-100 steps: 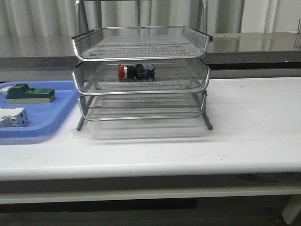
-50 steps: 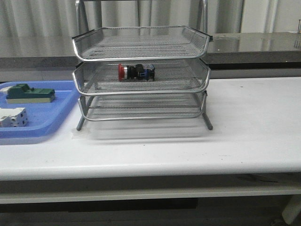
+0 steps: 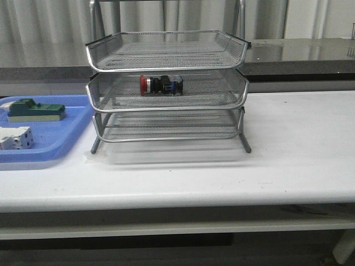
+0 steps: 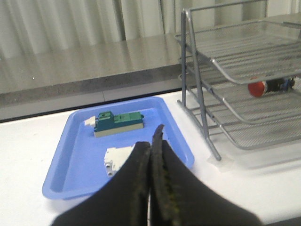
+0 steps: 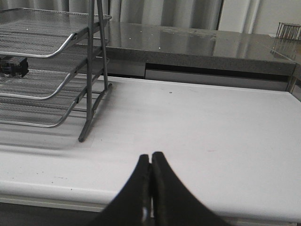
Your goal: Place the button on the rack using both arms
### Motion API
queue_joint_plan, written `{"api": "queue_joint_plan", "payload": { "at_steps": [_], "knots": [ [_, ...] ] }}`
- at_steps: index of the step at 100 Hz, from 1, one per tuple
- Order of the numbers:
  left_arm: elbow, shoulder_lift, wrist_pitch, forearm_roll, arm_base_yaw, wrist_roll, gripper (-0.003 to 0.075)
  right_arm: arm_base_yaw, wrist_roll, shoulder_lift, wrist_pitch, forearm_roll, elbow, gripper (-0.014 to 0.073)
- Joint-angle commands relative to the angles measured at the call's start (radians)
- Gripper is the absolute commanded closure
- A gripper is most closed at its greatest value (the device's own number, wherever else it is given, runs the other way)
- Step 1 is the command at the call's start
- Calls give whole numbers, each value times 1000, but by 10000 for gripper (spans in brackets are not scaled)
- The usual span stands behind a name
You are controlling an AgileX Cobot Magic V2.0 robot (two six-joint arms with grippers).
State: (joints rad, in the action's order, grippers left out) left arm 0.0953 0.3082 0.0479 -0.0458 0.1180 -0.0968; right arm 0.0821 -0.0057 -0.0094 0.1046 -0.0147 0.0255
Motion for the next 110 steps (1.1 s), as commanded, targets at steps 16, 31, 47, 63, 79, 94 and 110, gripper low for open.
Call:
{"api": "queue_joint_plan", "payload": {
  "at_steps": [16,31,47,63,79,94,110],
  "knots": [
    [-75,-87,107,32,-48,19,741,-6,-3,-18,-84,-11,2,650],
    [-133,-211,101,35,-71,35,741,-6,-3,-18,-84,-11,2,650],
    [-133,-304,25,106,-107,102,741,-6,-3,-18,-83,-11,2,650],
    [-133,-346,29,106,-127,102,741,-6,-3,-18,-83,-11,2,650],
    [-133,-346,29,106,-127,97,741,-6,-3,-18,-83,-11,2,650],
    [-133,-346,29,106,-127,97,741,-6,-3,-18,-83,-11,2,650],
    [-133,-346,29,106,-127,97,741,-6,-3,-18,-83,-11,2,650]
  ]
}}
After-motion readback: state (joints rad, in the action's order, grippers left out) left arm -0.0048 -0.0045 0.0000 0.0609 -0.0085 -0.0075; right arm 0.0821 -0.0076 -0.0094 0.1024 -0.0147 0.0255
